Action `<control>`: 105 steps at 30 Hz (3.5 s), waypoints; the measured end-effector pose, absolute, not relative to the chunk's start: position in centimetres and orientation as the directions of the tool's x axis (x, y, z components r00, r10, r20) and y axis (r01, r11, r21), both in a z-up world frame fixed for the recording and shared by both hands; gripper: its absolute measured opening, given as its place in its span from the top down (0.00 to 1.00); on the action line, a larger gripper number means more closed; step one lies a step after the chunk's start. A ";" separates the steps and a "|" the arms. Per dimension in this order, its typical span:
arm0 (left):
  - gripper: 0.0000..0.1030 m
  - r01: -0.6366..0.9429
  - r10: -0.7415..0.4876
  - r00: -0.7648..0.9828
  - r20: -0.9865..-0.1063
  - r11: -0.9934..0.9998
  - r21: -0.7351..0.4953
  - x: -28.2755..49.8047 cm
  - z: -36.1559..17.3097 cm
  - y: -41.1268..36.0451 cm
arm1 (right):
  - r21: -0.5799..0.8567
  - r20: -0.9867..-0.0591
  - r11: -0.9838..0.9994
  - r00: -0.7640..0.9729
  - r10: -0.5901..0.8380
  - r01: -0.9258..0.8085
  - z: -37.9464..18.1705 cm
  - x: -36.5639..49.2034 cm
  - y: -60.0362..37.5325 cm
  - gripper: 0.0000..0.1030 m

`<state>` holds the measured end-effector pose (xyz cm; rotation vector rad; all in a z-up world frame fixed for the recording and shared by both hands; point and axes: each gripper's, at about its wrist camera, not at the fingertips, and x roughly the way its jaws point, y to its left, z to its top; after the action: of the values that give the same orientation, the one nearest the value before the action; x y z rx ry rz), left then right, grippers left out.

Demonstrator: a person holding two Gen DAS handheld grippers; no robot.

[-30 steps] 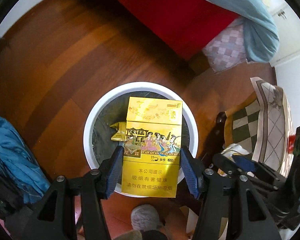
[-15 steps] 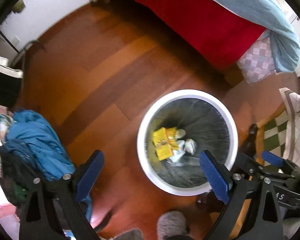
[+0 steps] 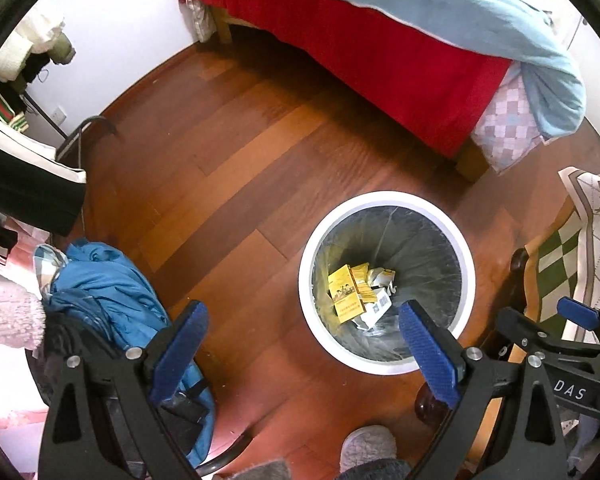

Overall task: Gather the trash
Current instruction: 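Move both open tools back toward the table, then grasp the green box with the right tool while the left tool grasps the white box, then carry both boxes over the white bin and open both tools to drop them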

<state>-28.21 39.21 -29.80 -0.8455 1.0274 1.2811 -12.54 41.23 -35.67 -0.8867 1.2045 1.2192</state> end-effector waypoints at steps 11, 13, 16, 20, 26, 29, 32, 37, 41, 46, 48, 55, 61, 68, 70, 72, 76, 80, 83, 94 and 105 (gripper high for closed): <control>0.06 -0.987 0.426 0.017 -0.905 0.152 0.053 -27.8 -23.2 35.7 | 0.125 -0.949 0.179 -0.065 0.308 -0.976 -28.6 -12.2 36.6 0.02; 0.06 -0.985 0.446 0.019 -0.895 0.161 0.059 -27.6 -21.6 34.9 | 0.134 -0.939 0.178 -0.067 0.338 -0.975 -26.9 -12.2 35.8 0.02; 0.06 -0.983 0.469 0.028 -0.883 0.173 0.060 -27.2 -19.6 33.8 | 0.162 -0.919 0.179 -0.083 0.385 -0.970 -24.2 -11.9 34.2 0.02; 0.06 -0.978 0.504 0.036 -0.863 0.197 0.074 -25.9 -17.3 32.1 | 0.204 -0.890 0.185 -0.104 0.444 -0.961 -20.9 -10.9 32.1 0.02; 0.06 -0.966 0.525 0.094 -0.846 0.253 0.050 -21.4 -15.2 29.4 | 0.272 -0.846 0.240 -0.113 0.521 -0.932 -16.9 -7.2 27.6 0.02; 0.06 -0.948 0.511 0.134 -0.849 0.315 0.040 -16.9 -15.7 27.4 | 0.302 -0.832 0.308 -0.092 0.546 -0.902 -15.6 -3.3 23.5 0.02; 0.06 -0.916 0.467 0.176 -0.867 0.399 0.029 -11.0 -17.3 25.4 | 0.290 -0.838 0.387 -0.037 0.545 -0.875 -15.5 1.1 19.4 0.02; 0.06 -0.852 0.395 0.235 -0.888 0.523 0.007 0.1 -20.2 21.8 | 0.219 -0.877 0.585 0.105 0.469 -0.781 -17.3 11.0 10.7 0.02; 0.06 -0.794 0.333 0.273 -0.902 0.608 -0.016 8.6 -21.8 18.3 | 0.122 -0.908 0.738 0.226 0.352 -0.663 -18.7 20.6 3.4 0.02; 0.06 -0.681 0.269 0.285 -0.920 0.732 0.004 18.9 -23.4 14.2 | -0.021 -0.933 0.829 0.309 0.184 -0.559 -20.3 31.7 -2.4 0.02; 0.06 -0.626 0.261 0.276 -0.925 0.779 0.032 22.6 -24.0 13.0 | -0.086 -0.939 0.832 0.324 0.117 -0.549 -20.9 36.1 -3.8 0.02; 0.06 -0.508 0.208 0.228 -0.951 0.859 0.066 31.5 -27.2 11.8 | -0.168 -0.973 0.721 0.232 -0.010 -0.672 -24.4 43.6 -2.5 0.02; 0.11 -0.454 0.137 0.211 -0.968 0.891 0.027 34.5 -29.9 11.7 | -0.160 -0.985 0.661 0.163 -0.058 -0.733 -28.0 45.5 -0.7 0.05; 0.69 -0.481 0.083 0.220 -0.972 0.876 -0.034 34.5 -30.3 11.9 | -0.041 -0.996 0.757 0.082 0.016 -0.652 -28.5 46.5 -2.5 0.29; 0.69 -0.513 0.052 0.218 -0.975 0.856 -0.069 32.6 -30.0 11.9 | 0.007 -0.998 0.808 0.049 0.044 -0.590 -28.0 46.7 -3.8 0.30; 0.69 -0.530 0.038 0.216 -0.976 0.844 -0.084 31.0 -29.8 11.7 | 0.078 -0.997 0.847 -0.023 0.078 -0.526 -27.9 46.6 -5.2 0.31; 0.68 -0.533 0.035 0.222 -0.974 0.841 -0.091 30.3 -30.1 11.7 | 0.139 -0.989 0.863 -0.106 0.099 -0.487 -28.7 46.0 -6.7 0.30; 0.68 -0.524 0.081 0.218 -0.973 0.850 -0.047 31.3 -30.4 11.4 | 0.056 -0.998 0.841 -0.049 0.035 -0.537 -29.0 45.4 -5.9 0.30; 0.70 -0.523 0.113 0.223 -0.968 0.852 -0.021 31.4 -30.3 11.5 | 0.023 -0.999 0.828 -0.044 -0.002 -0.561 -29.8 44.8 -5.4 0.31; 0.70 -0.542 0.207 0.343 -0.916 0.840 -0.013 27.1 -24.6 11.2 | -0.015 -0.982 0.823 0.162 0.094 -0.568 -24.6 41.2 -4.0 0.37; 0.70 -0.603 0.312 0.447 -0.838 0.797 -0.025 16.8 -16.6 14.9 | 0.058 -0.930 0.783 0.252 0.268 -0.620 -18.6 34.2 -0.8 0.38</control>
<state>16.80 14.93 -16.62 -0.3433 0.9500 0.5806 34.16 -0.76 -18.58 -0.3525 1.1694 0.6211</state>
